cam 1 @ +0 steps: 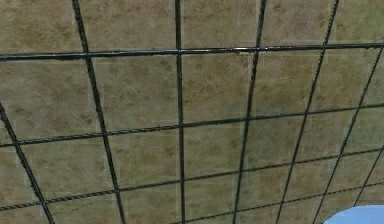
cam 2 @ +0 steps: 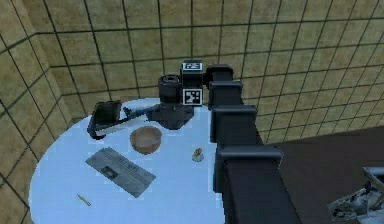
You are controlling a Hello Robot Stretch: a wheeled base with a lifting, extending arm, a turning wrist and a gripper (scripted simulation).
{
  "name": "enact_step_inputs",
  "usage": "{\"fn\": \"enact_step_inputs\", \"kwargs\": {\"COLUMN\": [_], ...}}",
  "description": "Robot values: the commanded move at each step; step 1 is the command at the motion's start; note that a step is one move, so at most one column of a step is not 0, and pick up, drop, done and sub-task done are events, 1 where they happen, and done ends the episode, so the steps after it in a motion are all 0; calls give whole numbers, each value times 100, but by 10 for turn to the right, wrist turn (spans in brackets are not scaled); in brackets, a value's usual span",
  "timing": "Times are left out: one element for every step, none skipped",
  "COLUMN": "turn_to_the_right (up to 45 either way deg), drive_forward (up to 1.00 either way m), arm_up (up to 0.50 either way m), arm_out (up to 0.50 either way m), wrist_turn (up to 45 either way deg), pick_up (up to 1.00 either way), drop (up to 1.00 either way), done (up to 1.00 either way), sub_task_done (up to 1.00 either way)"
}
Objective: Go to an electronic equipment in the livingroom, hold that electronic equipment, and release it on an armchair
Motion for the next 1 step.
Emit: {"fn": "enact_step_inputs", "kwargs": {"turn_to_the_right": [0], "drive_forward": [0], "arm_up": [0], "arm_out": [0], "wrist_turn": [-450], "pick_up": [0], "drop": [0], "done": [0], "sub_task_done": [0]}}
